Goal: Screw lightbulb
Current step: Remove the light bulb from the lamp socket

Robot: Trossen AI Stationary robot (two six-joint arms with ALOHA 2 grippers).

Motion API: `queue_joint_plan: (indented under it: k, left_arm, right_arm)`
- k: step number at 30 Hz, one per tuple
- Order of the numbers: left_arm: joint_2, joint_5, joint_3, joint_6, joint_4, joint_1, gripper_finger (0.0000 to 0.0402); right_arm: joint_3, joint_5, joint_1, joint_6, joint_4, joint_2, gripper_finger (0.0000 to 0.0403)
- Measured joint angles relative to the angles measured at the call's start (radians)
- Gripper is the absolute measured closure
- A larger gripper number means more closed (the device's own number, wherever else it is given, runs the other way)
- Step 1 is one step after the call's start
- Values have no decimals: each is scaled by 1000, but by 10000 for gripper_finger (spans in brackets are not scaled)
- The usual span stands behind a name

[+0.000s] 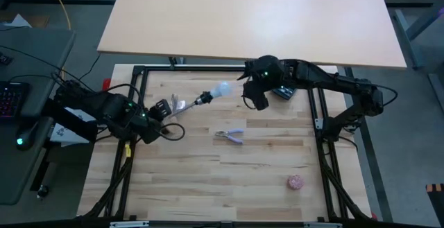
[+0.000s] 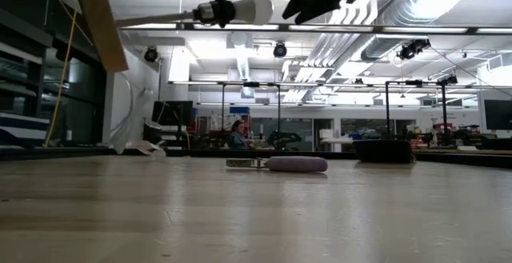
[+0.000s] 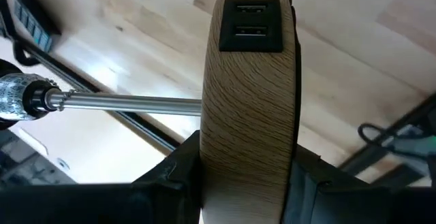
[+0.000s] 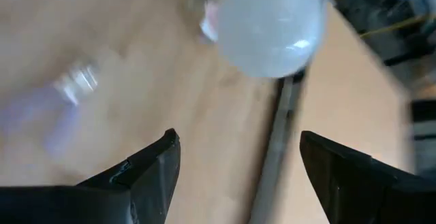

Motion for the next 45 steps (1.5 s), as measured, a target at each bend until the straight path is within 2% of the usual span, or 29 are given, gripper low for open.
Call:
queue_joint_plan:
  k: [3,5,12,20,24,31,45]
  left_arm:
    - [-7,32,-19,-24,7,5,283]
    - [-6,52,-29,-53,13,3,283]
    - [-6,50,12,-92,61,-57,283]
    - [-13,40,43,-121,40,-85,283]
    - [-13,41,43,-119,52,-85,283]
    - [-13,29,43,-98,52,-114,283]
    - [-13,-23,43,-116,-2,-252,283]
  right_arm:
    - [0,115,45,-244,5,4,112]
    - [0,163,70,-350,18,12,112]
    - [0,263,139,-421,143,45,112]
    - [0,257,191,-423,300,32,112]
    - [0,213,208,-395,303,36,112]
    - [0,266,200,-353,298,39,112]
    - [0,193,243,-289,305,39,112]
